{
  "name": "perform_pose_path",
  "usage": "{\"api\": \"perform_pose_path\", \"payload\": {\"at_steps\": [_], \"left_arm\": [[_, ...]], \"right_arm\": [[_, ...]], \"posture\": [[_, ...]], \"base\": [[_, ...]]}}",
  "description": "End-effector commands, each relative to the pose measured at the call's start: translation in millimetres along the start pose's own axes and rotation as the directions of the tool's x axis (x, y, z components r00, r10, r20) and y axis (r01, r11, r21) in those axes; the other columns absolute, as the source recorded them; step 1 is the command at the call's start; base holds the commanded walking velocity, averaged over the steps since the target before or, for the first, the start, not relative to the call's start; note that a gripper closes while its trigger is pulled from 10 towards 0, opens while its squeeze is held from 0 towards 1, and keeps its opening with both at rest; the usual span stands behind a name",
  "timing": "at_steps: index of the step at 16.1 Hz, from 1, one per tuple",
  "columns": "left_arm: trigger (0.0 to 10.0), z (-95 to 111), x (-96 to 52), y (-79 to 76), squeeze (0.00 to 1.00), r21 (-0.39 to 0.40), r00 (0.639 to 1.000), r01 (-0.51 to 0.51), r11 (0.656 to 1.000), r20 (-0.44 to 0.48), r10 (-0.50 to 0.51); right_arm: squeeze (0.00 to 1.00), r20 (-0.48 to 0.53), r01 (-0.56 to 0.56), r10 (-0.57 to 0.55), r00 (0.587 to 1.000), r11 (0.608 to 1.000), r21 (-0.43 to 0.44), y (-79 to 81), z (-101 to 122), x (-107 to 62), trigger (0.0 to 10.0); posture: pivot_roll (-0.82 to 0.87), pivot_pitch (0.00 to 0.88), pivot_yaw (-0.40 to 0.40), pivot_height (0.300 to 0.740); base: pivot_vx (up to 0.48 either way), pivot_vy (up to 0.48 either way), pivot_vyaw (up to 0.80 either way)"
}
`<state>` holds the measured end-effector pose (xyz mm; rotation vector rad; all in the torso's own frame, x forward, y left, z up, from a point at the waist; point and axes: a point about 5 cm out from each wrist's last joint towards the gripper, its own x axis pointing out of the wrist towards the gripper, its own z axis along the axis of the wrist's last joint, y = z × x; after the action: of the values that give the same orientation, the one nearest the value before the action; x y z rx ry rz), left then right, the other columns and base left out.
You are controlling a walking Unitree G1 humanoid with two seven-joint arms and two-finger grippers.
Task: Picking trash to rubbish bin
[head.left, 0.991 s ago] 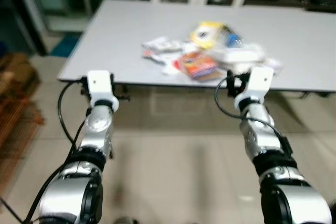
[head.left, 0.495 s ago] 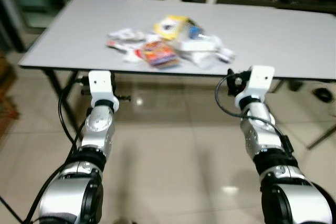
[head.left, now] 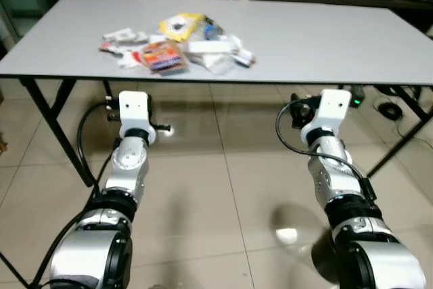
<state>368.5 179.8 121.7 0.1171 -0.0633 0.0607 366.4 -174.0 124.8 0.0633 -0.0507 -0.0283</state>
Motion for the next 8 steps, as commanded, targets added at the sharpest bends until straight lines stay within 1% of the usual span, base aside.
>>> {"api": "perform_pose_path", "payload": {"at_steps": [1, 2, 3, 8], "left_arm": [[10.0, 5.3, 2.8, 0.1, 0.00, 0.007, 1.000, -0.004, 1.000, 0.012, 0.004], [10.0, 5.5, 3.3, 0.5, 0.00, 0.008, 1.000, -0.007, 1.000, 0.009, 0.007], [10.0, 6.9, 3.8, 0.7, 0.00, 0.005, 1.000, -0.009, 1.000, 0.016, 0.009], [10.0, 6.8, 4.3, 0.0, 0.00, 0.022, 1.000, -0.002, 1.000, 0.008, 0.001]], "right_arm": [[0.00, 0.017, -0.016, 0.016, 1.000, 1.000, 0.003, 4.6, 6.3, 3.1, 10.0], [0.00, 0.018, -0.017, 0.017, 1.000, 1.000, 0.004, 5.0, 6.3, 3.0, 10.0], [0.00, 0.018, -0.017, 0.017, 1.000, 1.000, 0.005, 5.1, 6.3, 2.9, 10.0], [0.00, 0.011, -0.015, 0.015, 1.000, 1.000, 0.007, 4.5, 5.3, 2.7, 10.0]], "posture": [[0.03, 0.000, -0.055, 0.740], [0.03, 0.000, -0.053, 0.740], [0.03, 0.000, -0.053, 0.740], [0.03, 0.000, -0.054, 0.740]], "base": [[0.000, 0.000, 0.00], [0.000, 0.000, 0.00], [0.277, 0.000, 0.00], [0.480, 0.000, 0.00]]}}
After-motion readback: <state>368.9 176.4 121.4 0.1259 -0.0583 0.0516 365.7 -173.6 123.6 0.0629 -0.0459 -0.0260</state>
